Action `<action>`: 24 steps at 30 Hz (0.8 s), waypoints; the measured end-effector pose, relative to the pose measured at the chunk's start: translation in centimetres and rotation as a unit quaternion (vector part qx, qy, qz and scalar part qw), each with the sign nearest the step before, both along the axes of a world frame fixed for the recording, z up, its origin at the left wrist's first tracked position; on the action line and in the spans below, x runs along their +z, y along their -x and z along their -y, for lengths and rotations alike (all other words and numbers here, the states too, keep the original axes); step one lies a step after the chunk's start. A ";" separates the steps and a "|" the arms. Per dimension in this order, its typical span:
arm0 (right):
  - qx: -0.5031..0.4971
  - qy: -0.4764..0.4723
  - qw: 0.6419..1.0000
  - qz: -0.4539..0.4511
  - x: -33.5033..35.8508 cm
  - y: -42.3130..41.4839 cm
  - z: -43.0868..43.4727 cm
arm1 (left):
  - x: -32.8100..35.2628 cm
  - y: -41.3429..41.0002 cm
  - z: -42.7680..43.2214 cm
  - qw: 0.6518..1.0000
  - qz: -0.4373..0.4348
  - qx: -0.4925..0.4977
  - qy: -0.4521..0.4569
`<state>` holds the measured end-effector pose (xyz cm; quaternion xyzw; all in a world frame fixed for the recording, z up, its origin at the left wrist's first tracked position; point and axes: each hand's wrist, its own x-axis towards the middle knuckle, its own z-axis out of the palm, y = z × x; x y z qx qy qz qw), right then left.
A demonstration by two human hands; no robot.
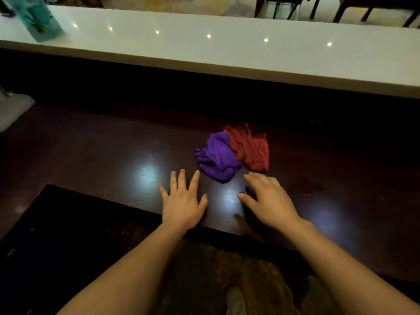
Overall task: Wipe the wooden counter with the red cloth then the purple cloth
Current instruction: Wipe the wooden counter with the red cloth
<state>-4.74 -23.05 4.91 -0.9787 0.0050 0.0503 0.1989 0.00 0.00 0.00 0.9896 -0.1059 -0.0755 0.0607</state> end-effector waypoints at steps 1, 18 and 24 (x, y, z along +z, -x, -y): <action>-0.003 -0.004 1.000 0.003 -0.4 -0.1 0.4 | -0.4 -0.2 0.5 1.000 -0.017 0.016 0.010; 0.032 0.111 0.992 -0.046 -4.3 -14.3 3.4 | -4.1 -2.8 2.8 0.993 0.038 0.107 -0.012; -0.052 0.034 0.996 -0.069 -2.3 -12.1 2.4 | -3.9 -2.8 2.7 0.993 0.036 0.108 -0.005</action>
